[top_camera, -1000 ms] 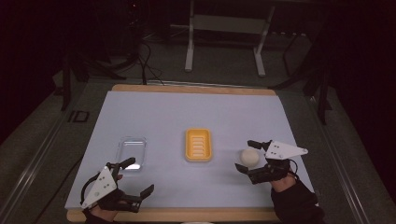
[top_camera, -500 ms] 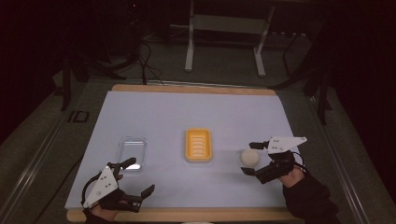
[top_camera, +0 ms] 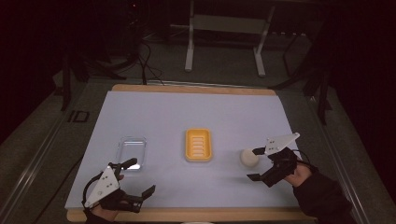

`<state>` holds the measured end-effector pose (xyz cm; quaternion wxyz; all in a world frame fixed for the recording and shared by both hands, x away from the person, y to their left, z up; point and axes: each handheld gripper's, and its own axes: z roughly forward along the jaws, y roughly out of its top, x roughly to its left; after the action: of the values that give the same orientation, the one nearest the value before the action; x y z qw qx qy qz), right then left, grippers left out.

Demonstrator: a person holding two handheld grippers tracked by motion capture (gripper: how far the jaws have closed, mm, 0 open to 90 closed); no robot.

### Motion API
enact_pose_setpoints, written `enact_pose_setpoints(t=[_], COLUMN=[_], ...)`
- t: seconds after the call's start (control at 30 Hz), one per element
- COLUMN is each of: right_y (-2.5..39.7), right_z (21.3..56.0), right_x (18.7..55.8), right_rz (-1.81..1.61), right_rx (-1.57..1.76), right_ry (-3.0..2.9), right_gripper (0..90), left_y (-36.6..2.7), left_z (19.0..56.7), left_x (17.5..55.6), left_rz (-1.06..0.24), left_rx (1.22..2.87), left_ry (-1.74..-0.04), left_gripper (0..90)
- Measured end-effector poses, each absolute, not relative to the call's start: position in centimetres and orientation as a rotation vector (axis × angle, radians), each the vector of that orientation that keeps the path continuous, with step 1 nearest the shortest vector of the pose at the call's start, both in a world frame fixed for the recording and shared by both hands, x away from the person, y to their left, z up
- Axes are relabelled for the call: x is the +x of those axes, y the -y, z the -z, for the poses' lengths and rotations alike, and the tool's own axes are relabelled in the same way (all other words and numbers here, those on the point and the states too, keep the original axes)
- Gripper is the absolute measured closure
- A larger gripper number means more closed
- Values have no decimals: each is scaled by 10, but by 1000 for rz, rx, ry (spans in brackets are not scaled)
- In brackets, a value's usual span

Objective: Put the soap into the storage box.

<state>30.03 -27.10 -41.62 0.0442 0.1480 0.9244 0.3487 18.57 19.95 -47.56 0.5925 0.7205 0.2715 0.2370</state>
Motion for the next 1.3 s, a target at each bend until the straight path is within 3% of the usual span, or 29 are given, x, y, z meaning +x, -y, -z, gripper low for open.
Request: enact_pose_setpoints(t=[1.3], right_y=[260], right_z=[442], right_x=[309], right_rz=[-341], right_rx=[371], right_ry=[-3175], right_gripper=[102], left_y=[-198], left_z=[477], left_x=[186], left_rz=[-531], left_rx=[1697], left_ry=[-628], left_gripper=[1])
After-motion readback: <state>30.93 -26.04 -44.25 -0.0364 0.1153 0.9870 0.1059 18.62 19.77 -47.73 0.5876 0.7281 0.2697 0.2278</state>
